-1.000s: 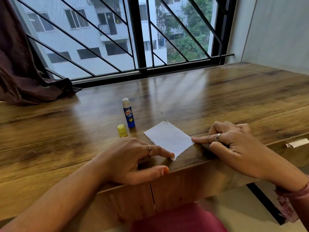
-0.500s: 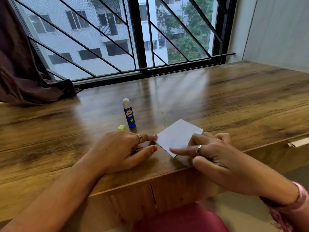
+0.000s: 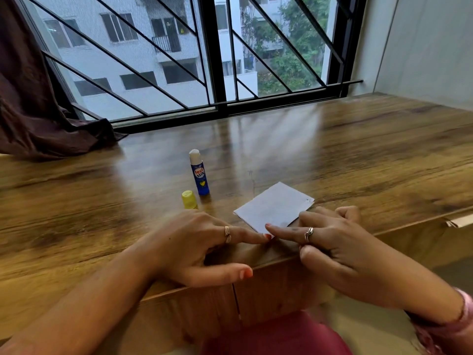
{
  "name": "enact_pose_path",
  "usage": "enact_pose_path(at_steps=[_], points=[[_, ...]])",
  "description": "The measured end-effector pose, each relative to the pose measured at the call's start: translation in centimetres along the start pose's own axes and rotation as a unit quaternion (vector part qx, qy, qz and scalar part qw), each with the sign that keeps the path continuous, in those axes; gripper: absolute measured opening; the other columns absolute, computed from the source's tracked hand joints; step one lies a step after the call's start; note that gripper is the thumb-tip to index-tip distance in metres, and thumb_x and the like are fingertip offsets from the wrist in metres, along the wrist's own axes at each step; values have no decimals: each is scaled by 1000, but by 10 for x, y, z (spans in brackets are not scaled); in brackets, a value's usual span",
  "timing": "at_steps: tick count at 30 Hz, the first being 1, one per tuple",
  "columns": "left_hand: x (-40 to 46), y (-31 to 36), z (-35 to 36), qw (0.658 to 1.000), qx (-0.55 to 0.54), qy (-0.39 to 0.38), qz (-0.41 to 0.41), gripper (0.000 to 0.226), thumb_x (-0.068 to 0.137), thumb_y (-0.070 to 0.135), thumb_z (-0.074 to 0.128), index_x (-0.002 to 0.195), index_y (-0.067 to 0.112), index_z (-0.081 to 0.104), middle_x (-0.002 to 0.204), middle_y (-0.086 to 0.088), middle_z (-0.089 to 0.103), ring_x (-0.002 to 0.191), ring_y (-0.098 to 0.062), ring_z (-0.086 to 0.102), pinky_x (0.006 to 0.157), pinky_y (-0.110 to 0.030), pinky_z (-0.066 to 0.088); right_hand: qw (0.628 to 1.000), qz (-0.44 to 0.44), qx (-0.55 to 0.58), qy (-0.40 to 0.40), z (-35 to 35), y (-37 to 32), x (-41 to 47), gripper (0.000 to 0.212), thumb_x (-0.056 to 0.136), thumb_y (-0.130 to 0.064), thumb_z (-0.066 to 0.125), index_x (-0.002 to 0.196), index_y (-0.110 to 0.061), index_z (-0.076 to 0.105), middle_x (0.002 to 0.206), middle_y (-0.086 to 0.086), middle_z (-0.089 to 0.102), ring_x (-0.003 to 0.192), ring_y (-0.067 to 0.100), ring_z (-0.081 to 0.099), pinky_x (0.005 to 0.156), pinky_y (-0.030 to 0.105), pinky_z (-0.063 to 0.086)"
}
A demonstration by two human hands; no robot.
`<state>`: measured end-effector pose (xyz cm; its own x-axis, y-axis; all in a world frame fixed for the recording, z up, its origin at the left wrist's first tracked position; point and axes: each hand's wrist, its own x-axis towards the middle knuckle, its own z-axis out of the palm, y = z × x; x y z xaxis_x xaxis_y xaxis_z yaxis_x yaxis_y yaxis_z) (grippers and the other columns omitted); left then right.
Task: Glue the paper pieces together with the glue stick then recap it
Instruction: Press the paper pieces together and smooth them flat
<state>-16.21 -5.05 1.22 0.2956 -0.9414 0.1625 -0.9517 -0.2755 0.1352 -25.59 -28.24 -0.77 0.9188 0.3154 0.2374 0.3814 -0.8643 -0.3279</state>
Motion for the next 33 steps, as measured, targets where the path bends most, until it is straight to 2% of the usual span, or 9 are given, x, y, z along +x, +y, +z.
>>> enact_pose_path(at_steps=[4,10,15,17,20,23,29,33], points=[[1,-1,1,1000,21,-17,-7,54,88,67,36,136,43,40,80,4,70,53,-8,52,47,-28,40,999,8,-39,3,3,-4,1,60,77,-54,7,127,-63,39,83,-18,43,95,-2,41,88,37,23],[1,-1,1,999,26,-22,-18,58,85,71,34,137,46,38,63,3,60,47,-9,43,46,-26,34,998,20,-63,17,5,1,1,57,79,-54,9,125,-65,40,79,-15,41,91,-2,41,79,35,20],[0,-1,1,999,21,-28,-24,60,84,74,28,138,49,35,62,4,58,48,-8,41,48,-27,35,992,62,-104,38,-6,23,2,58,76,-58,4,121,-67,39,81,-23,39,92,-12,35,73,32,14],[0,-2,1,999,24,-28,-24,60,84,74,27,138,48,35,61,5,57,48,-7,41,47,-26,35,989,89,-110,45,-13,35,4,58,73,-61,1,117,-69,39,80,-19,40,91,-12,36,73,32,15],[0,-2,2,999,25,-27,-20,60,84,73,29,138,48,34,64,4,60,47,-7,40,47,-27,34,987,113,-100,50,-20,49,7,55,70,-64,1,109,-73,39,84,-14,45,92,-5,41,76,34,18],[0,-2,2,999,26,-20,-17,58,85,72,29,138,48,36,63,5,60,46,-6,38,46,-24,31,989,110,-84,47,-21,54,8,51,70,-64,3,105,-74,39,86,-13,46,94,-6,42,77,34,20],[0,-3,4,1000,22,-6,-22,54,87,71,29,135,48,41,56,2,55,46,-9,40,47,-24,30,992,104,-66,42,-18,55,7,53,69,-65,3,108,-72,39,89,-13,46,97,-3,42,82,34,19],[0,-3,3,1000,12,-1,-22,53,87,69,29,134,48,42,57,0,56,47,-11,43,47,-23,29,993,111,16,33,-20,61,13,37,76,-59,19,104,-70,41,95,-16,47,101,-8,42,80,30,16]])
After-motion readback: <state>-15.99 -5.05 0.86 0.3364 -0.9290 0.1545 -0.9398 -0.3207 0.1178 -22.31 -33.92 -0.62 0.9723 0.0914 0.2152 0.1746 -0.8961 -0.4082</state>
